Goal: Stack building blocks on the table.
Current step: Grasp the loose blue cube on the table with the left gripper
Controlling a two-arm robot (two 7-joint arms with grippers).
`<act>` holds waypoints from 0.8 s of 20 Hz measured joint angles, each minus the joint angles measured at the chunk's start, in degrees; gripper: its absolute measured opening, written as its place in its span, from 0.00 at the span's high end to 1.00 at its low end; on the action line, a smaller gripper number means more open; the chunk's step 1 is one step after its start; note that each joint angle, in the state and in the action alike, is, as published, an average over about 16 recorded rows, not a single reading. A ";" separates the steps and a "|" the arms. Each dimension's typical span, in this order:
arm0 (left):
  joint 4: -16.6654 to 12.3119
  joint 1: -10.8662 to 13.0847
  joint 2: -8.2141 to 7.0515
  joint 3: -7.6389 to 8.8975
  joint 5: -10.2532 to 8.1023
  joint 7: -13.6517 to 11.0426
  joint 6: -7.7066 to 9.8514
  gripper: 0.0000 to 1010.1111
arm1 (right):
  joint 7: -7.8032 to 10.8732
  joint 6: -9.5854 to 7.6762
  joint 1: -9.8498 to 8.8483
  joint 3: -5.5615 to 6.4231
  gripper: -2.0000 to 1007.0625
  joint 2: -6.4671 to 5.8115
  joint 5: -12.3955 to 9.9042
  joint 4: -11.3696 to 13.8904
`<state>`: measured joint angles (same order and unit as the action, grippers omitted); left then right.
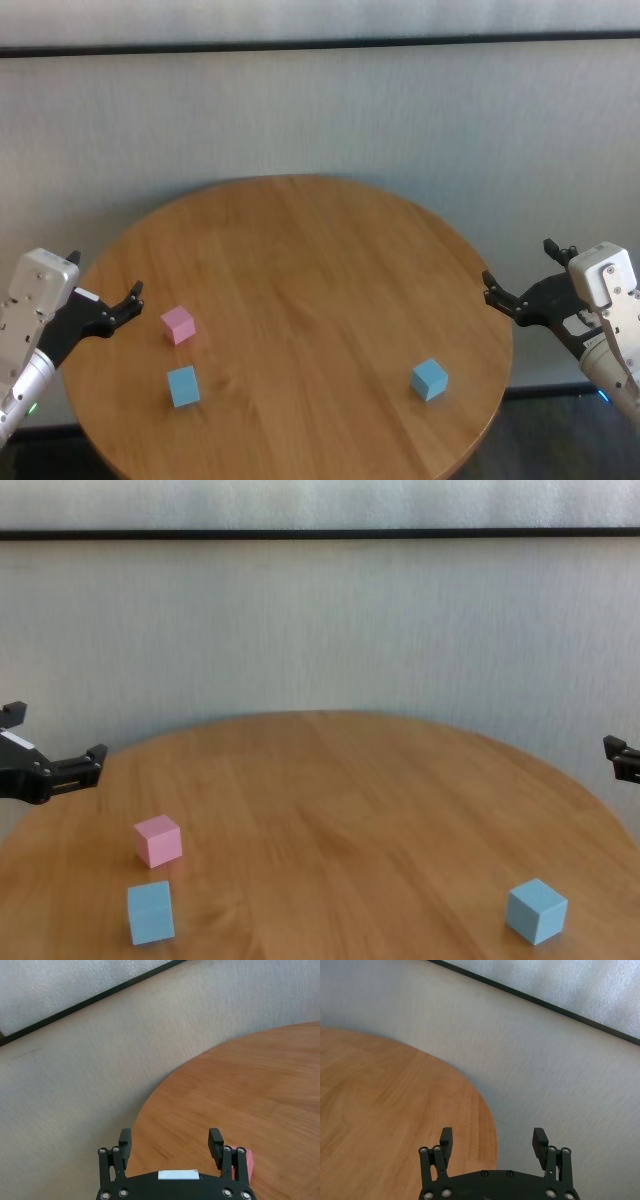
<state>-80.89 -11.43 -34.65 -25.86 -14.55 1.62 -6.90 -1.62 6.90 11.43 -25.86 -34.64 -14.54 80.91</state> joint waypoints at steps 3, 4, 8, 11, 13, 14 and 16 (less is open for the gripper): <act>0.00 0.00 0.00 0.00 0.00 0.00 0.00 0.01 | 0.00 0.00 0.00 0.00 0.00 0.00 0.00 0.00; 0.00 0.00 0.00 0.00 0.00 0.00 0.00 0.01 | 0.00 0.00 0.00 0.00 0.00 0.00 0.00 0.00; 0.00 0.00 0.00 0.00 0.00 0.00 0.00 0.01 | 0.00 0.00 0.00 0.00 0.00 0.00 0.00 0.00; 0.00 0.00 0.00 0.00 0.00 0.00 0.00 0.01 | 0.00 0.00 0.00 0.00 0.00 0.00 0.00 0.00; 0.00 0.00 0.00 0.00 0.00 0.00 0.00 0.01 | 0.00 0.00 0.00 0.00 0.00 0.00 0.00 0.00; 0.00 0.00 0.00 0.00 0.00 0.00 0.00 0.01 | 0.00 0.00 0.00 0.00 0.00 0.00 0.00 0.00; 0.00 0.00 0.00 0.00 0.00 0.00 0.00 0.01 | 0.00 0.00 0.00 0.00 0.00 0.00 0.00 0.00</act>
<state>-80.89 -11.43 -34.65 -25.86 -14.55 1.62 -6.90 -1.62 6.90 11.43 -25.86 -34.64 -14.54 80.90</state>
